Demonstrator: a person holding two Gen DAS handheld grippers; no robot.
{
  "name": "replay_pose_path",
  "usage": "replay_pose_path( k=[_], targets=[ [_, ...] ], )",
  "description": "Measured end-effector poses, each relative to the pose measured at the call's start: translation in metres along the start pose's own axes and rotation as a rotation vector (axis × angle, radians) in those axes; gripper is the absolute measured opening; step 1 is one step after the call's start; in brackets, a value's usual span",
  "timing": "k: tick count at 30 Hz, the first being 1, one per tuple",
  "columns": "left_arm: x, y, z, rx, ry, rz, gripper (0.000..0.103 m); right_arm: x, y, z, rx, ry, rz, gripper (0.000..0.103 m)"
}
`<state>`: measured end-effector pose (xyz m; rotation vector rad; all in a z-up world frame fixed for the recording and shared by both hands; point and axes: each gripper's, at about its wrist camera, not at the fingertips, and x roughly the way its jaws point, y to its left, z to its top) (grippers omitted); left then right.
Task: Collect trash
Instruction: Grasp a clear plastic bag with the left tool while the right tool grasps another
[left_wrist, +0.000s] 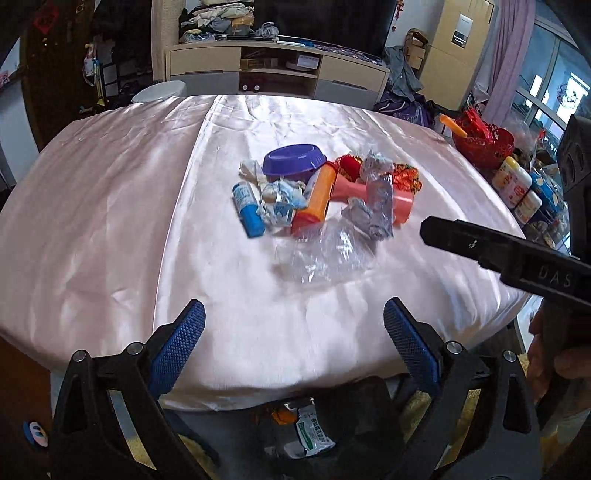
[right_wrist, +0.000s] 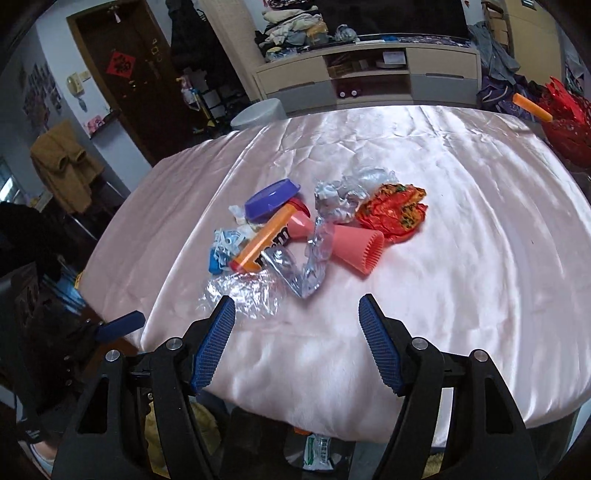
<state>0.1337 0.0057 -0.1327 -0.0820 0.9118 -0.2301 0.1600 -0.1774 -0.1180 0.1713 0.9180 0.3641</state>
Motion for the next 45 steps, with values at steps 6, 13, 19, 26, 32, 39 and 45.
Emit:
replay_pose_path(
  k=[6,13,19,26,32,39,45],
  targets=[
    [0.02,-0.001,0.018,0.017,0.005,0.003,0.091,0.021,0.002,0.02,0.016,0.002,0.011,0.055],
    [0.043,0.004,0.026,0.017,0.032,-0.018,0.07,0.045,-0.003,0.031,0.031,0.042,0.01,0.035],
    [0.053,0.002,0.023,0.042,0.052,-0.06,0.043,0.059,-0.014,0.023,0.042,0.085,-0.01,0.024],
    [0.042,-0.004,0.019,0.079,0.021,-0.057,0.034,0.042,-0.013,0.015,0.028,0.052,-0.001,0.021],
    [0.021,-0.014,0.013,0.1,-0.007,-0.058,0.029,0.012,-0.011,0.01,0.016,0.011,-0.011,0.021],
    [-0.02,-0.026,-0.002,0.113,-0.053,-0.05,0.029,-0.029,-0.008,-0.011,-0.004,-0.025,-0.026,0.021],
    [-0.046,-0.037,-0.029,0.112,-0.054,-0.062,0.029,-0.051,0.006,-0.039,-0.048,-0.026,-0.043,0.021]
  ],
)
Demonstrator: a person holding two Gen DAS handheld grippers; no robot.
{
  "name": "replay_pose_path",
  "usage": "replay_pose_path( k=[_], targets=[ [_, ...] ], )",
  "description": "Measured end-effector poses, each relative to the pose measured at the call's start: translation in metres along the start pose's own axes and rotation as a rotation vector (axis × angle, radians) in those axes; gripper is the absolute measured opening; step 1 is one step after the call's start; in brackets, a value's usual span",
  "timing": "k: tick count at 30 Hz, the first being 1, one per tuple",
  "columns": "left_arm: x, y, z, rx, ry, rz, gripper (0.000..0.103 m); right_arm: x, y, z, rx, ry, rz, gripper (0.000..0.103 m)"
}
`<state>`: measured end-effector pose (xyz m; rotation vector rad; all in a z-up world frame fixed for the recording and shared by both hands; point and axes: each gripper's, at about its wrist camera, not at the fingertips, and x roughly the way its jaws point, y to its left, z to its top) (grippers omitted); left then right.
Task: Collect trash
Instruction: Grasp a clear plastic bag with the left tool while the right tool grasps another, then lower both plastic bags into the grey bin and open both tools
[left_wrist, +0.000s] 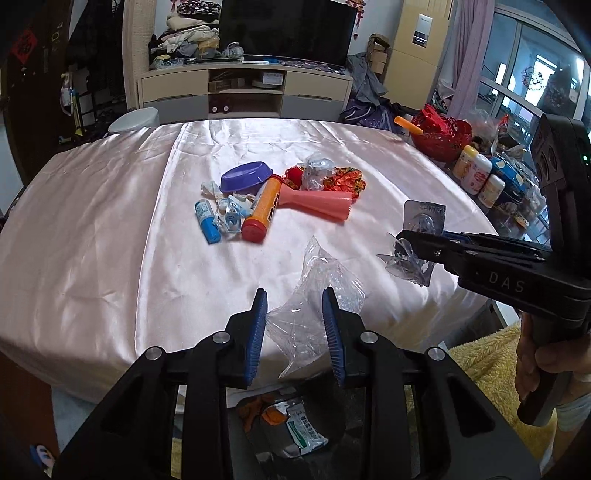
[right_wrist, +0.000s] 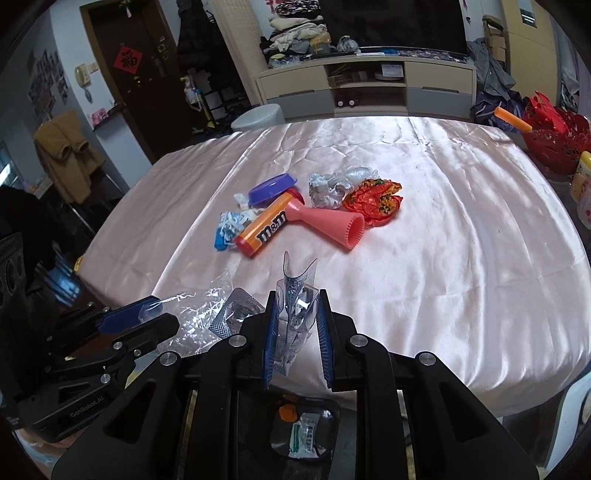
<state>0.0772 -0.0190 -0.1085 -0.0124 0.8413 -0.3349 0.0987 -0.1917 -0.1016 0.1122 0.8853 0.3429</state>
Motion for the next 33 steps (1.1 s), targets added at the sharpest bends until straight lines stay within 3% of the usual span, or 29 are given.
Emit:
replay_pose_path(
  k=[11,23,33],
  targets=[
    [-0.021,-0.017,-0.055,0.002,0.047,-0.004,0.029,-0.014,0.009,-0.06,-0.009,0.049,0.004,0.021],
    [0.007,-0.012,-0.118,-0.022,0.189,-0.01,0.029,0.015,0.006,-0.119,0.015,0.172,-0.012,0.021],
    [0.033,-0.008,-0.151,-0.053,0.282,-0.028,0.029,0.036,0.0,-0.142,0.049,0.24,0.006,0.023]
  ],
)
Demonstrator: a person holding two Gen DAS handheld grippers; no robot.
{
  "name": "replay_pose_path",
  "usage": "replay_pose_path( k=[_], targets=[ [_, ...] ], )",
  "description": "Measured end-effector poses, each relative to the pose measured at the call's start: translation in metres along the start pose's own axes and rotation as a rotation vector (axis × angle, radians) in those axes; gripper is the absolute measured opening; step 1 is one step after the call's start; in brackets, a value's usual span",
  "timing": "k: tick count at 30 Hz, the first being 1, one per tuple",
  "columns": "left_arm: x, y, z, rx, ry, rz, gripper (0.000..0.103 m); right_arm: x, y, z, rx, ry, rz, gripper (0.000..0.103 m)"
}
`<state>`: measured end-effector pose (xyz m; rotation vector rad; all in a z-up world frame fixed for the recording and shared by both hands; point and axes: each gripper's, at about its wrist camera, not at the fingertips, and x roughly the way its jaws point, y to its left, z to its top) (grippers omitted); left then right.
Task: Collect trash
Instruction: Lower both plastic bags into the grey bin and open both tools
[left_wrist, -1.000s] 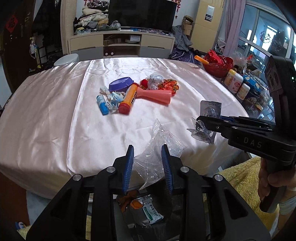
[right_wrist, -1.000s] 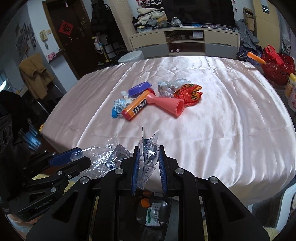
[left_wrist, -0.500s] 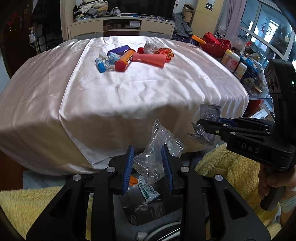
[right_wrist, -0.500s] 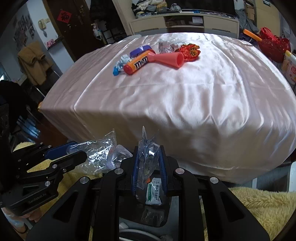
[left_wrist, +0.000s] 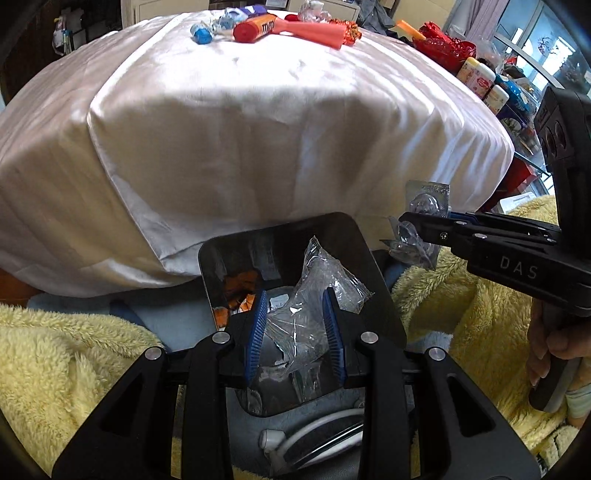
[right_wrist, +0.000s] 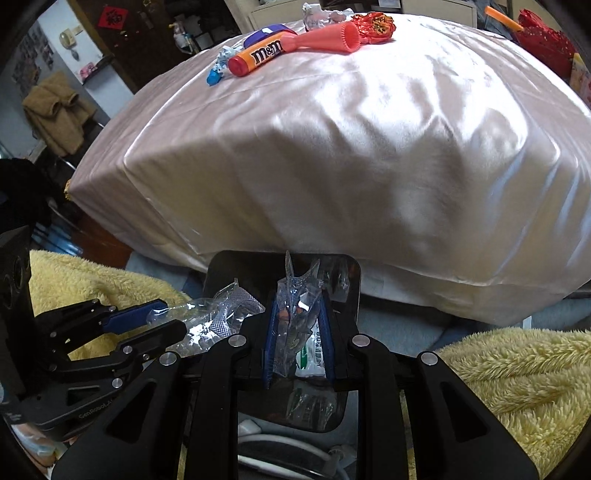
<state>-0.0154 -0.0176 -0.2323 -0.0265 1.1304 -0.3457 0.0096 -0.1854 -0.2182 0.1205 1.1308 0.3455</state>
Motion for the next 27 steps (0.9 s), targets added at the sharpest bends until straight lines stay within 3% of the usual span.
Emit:
replay_pose_path(
  k=[13,15,17,20,22,27],
  targets=[
    [0.015,-0.001,-0.001,0.015,0.046,0.01,0.035,0.016,-0.004,-0.004,0.001,0.043,0.017,0.024],
    [0.017,-0.002,-0.001,0.019,0.055,0.019,0.035,0.017,-0.005,-0.004,0.009,0.049,0.019,0.03],
    [0.019,-0.001,-0.002,0.018,0.061,0.019,0.035,0.017,-0.006,-0.004,0.011,0.047,0.021,0.045],
    [0.019,0.001,-0.002,0.012,0.064,0.022,0.036,0.015,-0.007,-0.004,0.017,0.035,0.021,0.048],
    [0.02,0.002,-0.002,0.009,0.066,0.027,0.048,0.014,-0.009,-0.004,0.032,0.031,0.019,0.051],
    [0.02,0.003,-0.002,0.007,0.068,0.04,0.064,0.011,-0.016,-0.004,0.069,0.025,0.023,0.059]
  ],
)
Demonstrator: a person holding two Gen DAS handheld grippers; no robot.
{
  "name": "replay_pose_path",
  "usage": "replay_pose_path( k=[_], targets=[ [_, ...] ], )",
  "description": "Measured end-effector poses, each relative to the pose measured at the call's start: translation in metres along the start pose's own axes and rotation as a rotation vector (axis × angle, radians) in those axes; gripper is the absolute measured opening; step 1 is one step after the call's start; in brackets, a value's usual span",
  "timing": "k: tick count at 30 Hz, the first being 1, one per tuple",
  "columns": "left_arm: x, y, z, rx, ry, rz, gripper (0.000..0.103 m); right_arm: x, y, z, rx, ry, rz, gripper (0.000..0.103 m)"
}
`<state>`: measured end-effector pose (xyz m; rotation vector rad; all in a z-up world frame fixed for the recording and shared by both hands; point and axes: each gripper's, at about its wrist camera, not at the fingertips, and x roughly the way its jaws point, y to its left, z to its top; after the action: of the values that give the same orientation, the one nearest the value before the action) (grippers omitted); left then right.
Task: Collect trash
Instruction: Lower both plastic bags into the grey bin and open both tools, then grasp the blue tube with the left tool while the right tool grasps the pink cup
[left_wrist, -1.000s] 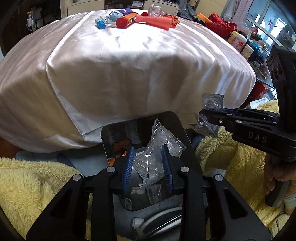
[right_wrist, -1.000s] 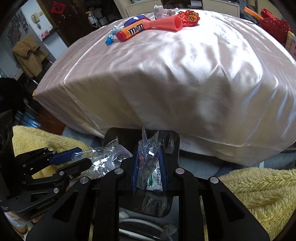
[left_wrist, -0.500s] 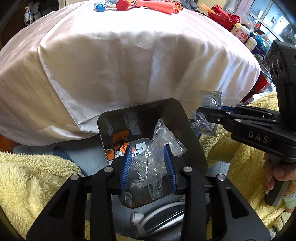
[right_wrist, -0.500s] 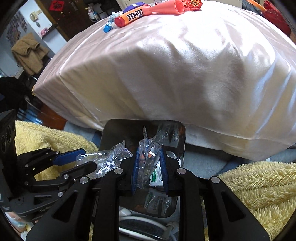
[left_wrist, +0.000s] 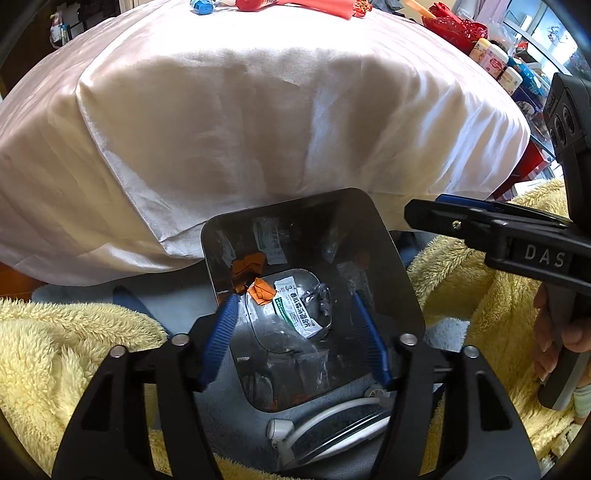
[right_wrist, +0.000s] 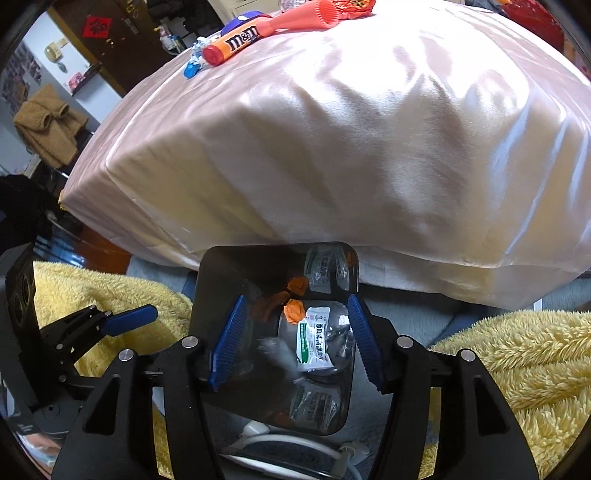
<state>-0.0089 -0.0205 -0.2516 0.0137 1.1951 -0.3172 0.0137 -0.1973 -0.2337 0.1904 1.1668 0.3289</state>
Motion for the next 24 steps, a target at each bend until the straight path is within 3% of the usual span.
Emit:
replay_pose_path(
  k=[4,7,8,10,15,24],
  targets=[
    [0.0,0.001,0.0,-0.003,0.002,0.008,0.078,-0.001,-0.004,0.001,0.019,-0.004,0.005,0.063],
    [-0.001,0.0,0.003,0.004,0.009,0.025,0.093,-0.005,-0.009,0.003,0.052,-0.011,0.006,0.075],
    [-0.001,-0.001,0.004,0.009,0.012,0.027,0.093,-0.007,-0.01,0.005,0.064,-0.012,0.003,0.082],
    [-0.004,-0.003,0.006,0.021,0.012,0.022,0.094,-0.01,-0.012,0.008,0.08,-0.004,0.004,0.086],
    [-0.027,-0.003,0.023,0.032,-0.061,0.035,0.095,-0.031,-0.006,0.027,0.032,-0.054,-0.008,0.086],
    [-0.059,0.028,0.079,-0.075,-0.17,0.046,0.095,-0.07,-0.003,0.09,-0.036,-0.187,-0.065,0.089]
  ],
)
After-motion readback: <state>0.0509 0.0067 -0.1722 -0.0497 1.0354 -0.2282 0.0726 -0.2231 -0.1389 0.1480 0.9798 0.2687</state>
